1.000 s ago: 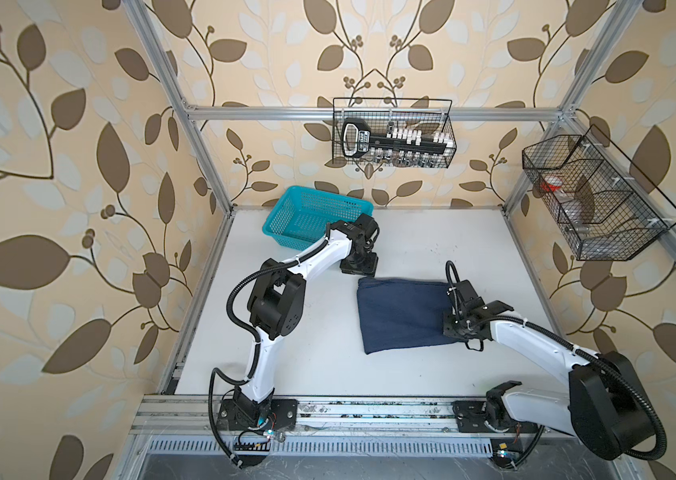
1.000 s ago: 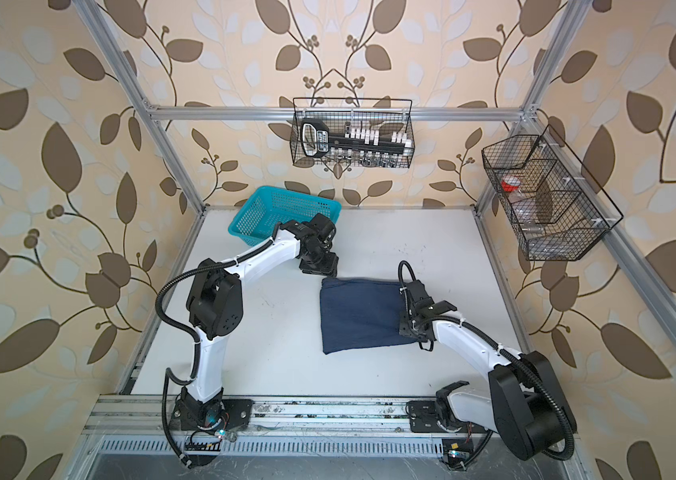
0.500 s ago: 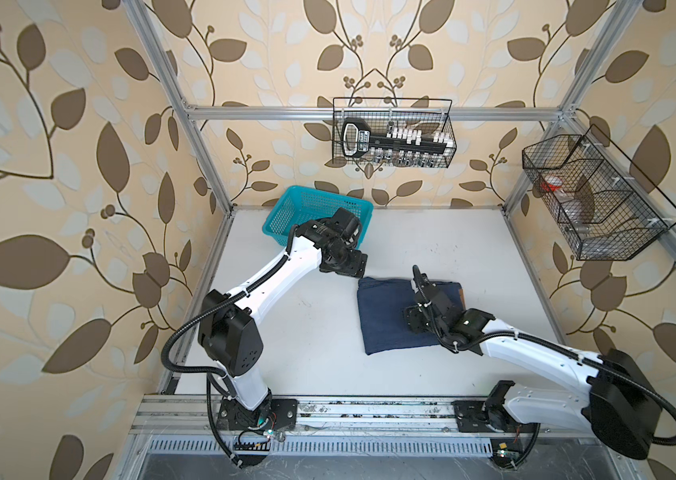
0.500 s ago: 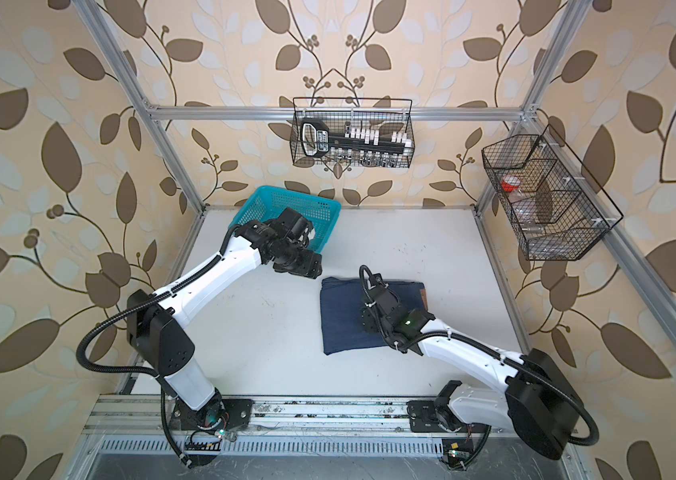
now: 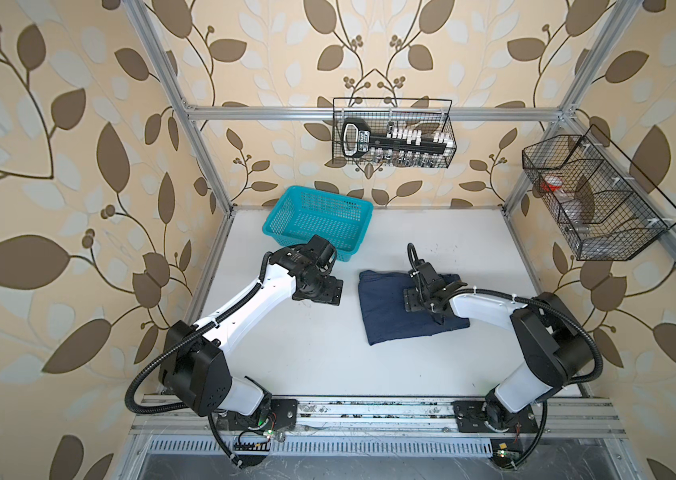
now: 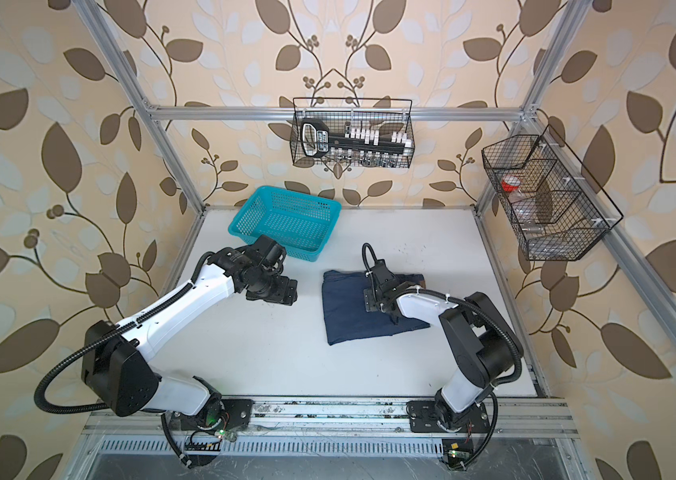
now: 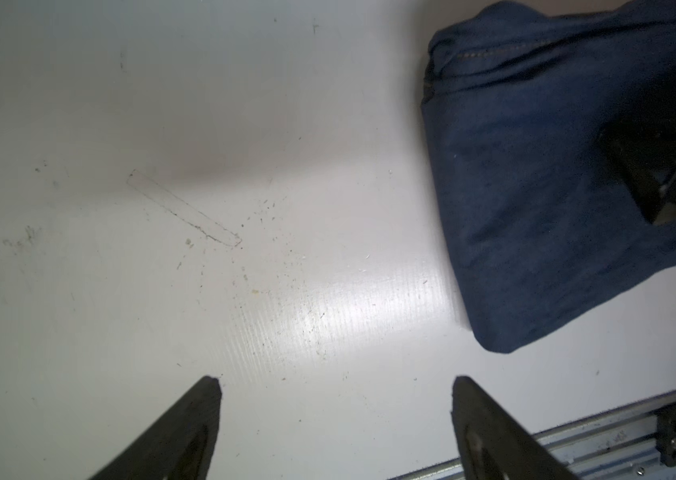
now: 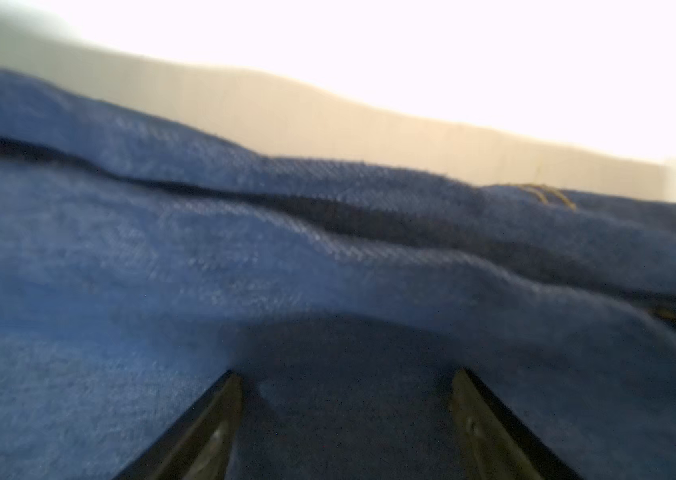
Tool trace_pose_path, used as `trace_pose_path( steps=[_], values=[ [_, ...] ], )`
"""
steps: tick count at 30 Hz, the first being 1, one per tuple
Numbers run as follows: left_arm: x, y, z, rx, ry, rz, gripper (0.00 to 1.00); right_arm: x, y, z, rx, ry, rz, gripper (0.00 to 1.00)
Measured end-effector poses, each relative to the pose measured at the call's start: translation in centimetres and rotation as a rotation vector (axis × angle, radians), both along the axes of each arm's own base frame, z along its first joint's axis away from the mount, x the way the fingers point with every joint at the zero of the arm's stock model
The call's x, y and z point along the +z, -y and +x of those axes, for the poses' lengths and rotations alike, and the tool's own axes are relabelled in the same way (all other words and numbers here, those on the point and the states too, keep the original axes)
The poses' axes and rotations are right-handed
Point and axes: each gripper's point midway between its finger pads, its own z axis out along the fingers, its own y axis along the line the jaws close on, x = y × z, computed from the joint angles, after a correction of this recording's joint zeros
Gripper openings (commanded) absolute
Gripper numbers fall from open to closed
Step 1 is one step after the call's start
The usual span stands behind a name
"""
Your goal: Fold and stack the trousers
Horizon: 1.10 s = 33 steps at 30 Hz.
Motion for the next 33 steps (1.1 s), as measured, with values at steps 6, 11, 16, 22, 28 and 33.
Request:
trace_pose_path(
  steps=[6,11,16,22,28,33],
  values=[
    [-0.6,-1.5,-0.4,0.034,-0.011,0.018,0.89,0.1,1.4,4.7,-0.069,-0.019,0.026,0.82],
    [-0.8,-2.0,-0.5,0.047,-0.019,0.024,0.89,0.5,3.5,9.0,-0.121,-0.030,0.027,0.81],
    [-1.1,-2.5,-0.5,0.058,-0.028,0.030,0.89,1.3,5.9,11.6,-0.160,-0.039,0.029,0.80],
    [-1.3,-2.9,-0.5,0.061,-0.038,0.039,0.89,1.2,10.8,12.3,-0.212,-0.079,-0.003,0.79],
    [-2.1,-3.1,-0.5,0.048,-0.065,0.059,0.89,0.6,15.0,13.6,-0.253,-0.090,-0.052,0.80],
    [-2.4,-3.1,-0.5,0.046,-0.077,0.065,0.89,0.6,19.0,15.2,-0.321,-0.090,-0.038,0.72]
  ],
)
